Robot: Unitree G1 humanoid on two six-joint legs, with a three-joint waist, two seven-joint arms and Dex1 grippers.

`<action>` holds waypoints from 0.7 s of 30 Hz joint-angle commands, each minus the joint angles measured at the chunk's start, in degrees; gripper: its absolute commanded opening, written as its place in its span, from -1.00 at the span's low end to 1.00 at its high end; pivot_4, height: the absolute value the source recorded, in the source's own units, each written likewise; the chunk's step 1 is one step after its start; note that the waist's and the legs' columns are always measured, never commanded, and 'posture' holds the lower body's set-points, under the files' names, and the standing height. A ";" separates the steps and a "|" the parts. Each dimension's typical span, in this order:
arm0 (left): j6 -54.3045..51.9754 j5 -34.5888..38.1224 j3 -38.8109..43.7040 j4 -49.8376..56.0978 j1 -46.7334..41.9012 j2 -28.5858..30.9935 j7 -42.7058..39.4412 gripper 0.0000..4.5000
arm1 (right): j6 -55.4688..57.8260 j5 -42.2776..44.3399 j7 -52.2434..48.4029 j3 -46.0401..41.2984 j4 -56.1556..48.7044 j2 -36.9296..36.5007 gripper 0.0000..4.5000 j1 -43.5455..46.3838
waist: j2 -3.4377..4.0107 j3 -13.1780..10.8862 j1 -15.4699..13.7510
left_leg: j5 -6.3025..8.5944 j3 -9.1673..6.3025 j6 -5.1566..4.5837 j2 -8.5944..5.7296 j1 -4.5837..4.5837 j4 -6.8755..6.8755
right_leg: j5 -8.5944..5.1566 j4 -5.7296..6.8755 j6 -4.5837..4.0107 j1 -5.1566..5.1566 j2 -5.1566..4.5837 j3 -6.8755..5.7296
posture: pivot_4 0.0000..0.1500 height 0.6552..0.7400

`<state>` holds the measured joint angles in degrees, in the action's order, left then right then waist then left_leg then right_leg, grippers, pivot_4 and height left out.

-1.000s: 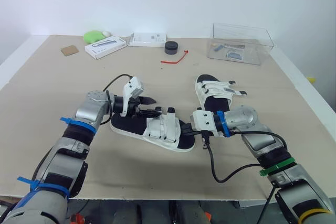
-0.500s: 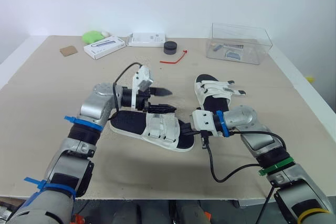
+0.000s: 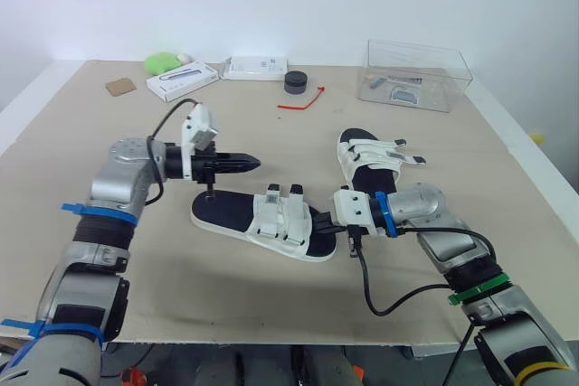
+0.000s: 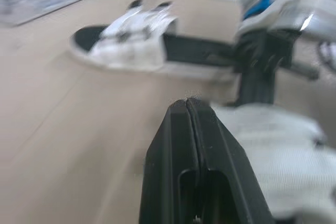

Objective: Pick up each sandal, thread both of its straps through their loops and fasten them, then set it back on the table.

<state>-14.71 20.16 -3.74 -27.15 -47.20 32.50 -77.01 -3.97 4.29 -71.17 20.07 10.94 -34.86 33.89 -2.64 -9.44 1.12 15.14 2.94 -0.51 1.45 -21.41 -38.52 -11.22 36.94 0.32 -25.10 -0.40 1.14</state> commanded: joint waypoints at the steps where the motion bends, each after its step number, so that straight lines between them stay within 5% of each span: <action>1: 6.11 -1.43 1.51 0.55 0.91 2.09 -1.52 -0.99 | 1.06 -3.03 -0.46 0.76 3.24 -1.82 -1.00 -1.34 | 0.00 0.00 -0.01 | 0.00 0.00 0.00 -0.01 0.00 0.00 | 0.00 0.00 0.01 0.00 -0.02 0.01 | 1.00 1.00; 6: 15.39 -5.95 -2.23 1.55 5.27 3.70 -4.59 -0.99 | 0.76 -3.13 -0.67 0.92 3.55 -1.61 -1.00 -1.17 | 0.00 0.00 0.00 | 0.00 0.00 0.00 -0.03 -0.01 0.01 | -0.01 0.00 0.02 0.00 -0.05 0.01 | 1.00 1.00; 19: 26.18 -10.02 -4.55 -4.55 3.70 0.62 -6.80 0.88 | -0.04 -3.43 -0.62 0.83 3.68 -1.98 -1.00 -1.28 | -0.02 0.01 -0.07 | 0.00 0.00 0.00 -0.03 -0.02 -0.01 | -0.02 0.01 0.00 0.00 -0.05 -0.01 | 1.00 1.00; 21: 26.95 -10.53 -5.15 -5.66 3.07 -0.46 -6.67 0.95 | -0.06 -3.46 -0.53 0.79 3.61 -2.00 -1.00 -1.36 | -0.02 0.02 -0.11 | 0.00 0.01 0.00 -0.04 -0.02 -0.02 | -0.02 0.00 0.00 0.01 -0.07 -0.01 | 1.00 1.00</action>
<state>10.89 9.96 -8.93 -32.53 -42.60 32.16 -84.03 -4.98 4.24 -71.57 20.03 11.63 -34.98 34.06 -2.67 -9.43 1.01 15.15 2.96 -0.51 1.40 -21.43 -38.56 -11.22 36.95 0.35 -25.08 -0.47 1.14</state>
